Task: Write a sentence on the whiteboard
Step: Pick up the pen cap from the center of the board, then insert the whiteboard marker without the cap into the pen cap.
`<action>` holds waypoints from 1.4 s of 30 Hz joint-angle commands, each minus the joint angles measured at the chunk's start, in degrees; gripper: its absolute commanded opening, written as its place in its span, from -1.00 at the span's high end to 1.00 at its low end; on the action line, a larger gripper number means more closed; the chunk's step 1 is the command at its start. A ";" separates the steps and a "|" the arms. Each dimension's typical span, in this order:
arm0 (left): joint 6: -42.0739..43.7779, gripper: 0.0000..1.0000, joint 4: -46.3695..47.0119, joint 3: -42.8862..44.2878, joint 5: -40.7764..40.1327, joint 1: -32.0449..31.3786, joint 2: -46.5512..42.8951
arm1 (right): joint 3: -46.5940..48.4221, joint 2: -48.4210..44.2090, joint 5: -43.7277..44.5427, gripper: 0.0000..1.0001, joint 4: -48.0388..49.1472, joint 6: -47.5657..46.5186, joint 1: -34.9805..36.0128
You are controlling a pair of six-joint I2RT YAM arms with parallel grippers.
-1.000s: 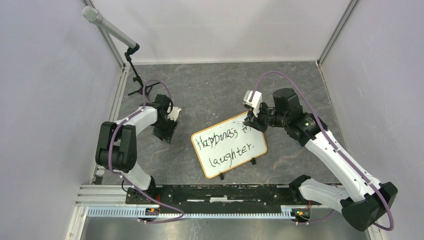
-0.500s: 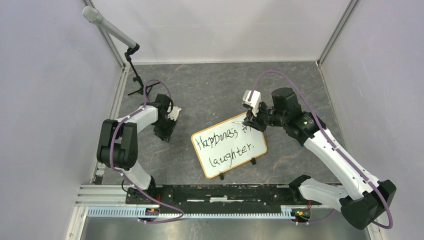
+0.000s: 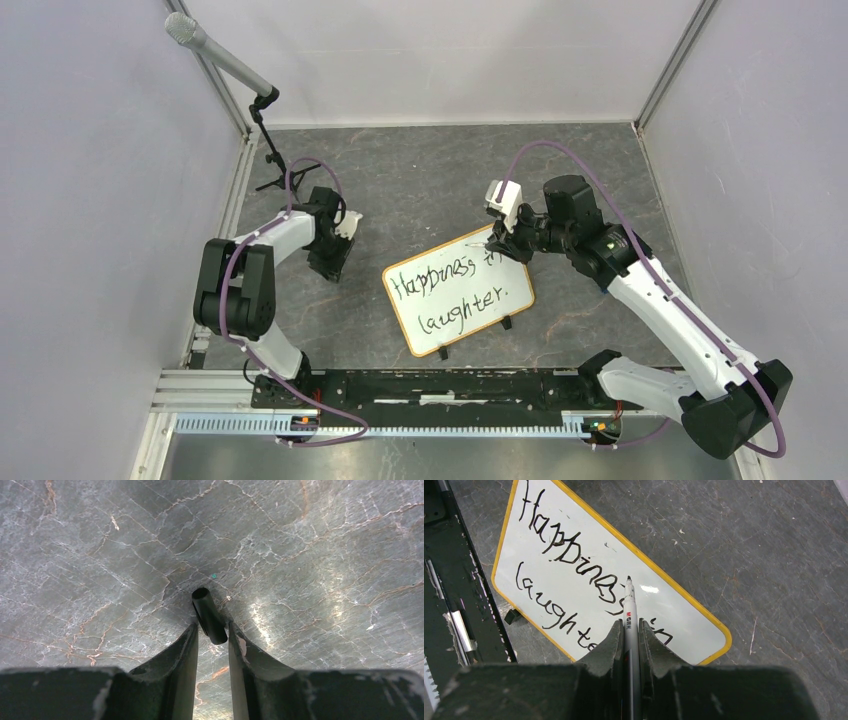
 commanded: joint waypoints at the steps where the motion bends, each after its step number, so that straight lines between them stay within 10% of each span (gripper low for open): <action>1: -1.99 0.32 10.72 -0.97 1.27 -0.05 3.24 | 1.67 -0.31 -0.05 1.00 0.53 -0.16 -0.29; 12: 0.52 0.92 2.51 2.37 2.91 0.34 -5.97 | 0.95 0.34 -2.46 1.00 0.59 0.42 -0.29; 24: 13.32 0.95 -25.89 24.45 12.79 -0.39 -19.64 | 0.36 0.70 -10.25 1.00 6.59 6.23 -0.36; 42: 19.25 0.95 -37.84 32.89 22.07 -28.16 -24.14 | -8.75 0.21 -31.88 1.00 24.15 26.00 -1.78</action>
